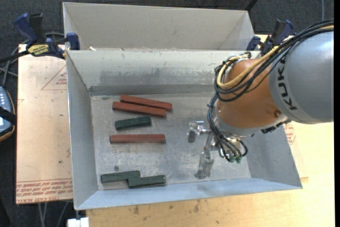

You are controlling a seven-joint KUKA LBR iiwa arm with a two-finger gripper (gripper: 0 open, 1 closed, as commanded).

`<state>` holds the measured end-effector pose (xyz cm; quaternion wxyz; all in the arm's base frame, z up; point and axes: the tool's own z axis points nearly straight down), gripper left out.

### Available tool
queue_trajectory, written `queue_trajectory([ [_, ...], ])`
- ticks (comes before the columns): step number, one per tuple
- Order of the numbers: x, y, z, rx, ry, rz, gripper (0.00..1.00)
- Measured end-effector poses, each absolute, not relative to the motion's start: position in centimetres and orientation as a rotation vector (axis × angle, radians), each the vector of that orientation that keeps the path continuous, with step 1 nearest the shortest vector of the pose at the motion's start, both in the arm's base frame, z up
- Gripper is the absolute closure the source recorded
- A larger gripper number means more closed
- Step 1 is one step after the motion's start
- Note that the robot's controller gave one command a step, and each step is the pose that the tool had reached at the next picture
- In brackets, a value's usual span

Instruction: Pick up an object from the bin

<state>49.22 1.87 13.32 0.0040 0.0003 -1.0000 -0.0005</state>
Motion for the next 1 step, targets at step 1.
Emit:
queue_trajectory([
  [1,49.42,1.86,13.70,0.000,-3.141,-0.002,0.00],
])
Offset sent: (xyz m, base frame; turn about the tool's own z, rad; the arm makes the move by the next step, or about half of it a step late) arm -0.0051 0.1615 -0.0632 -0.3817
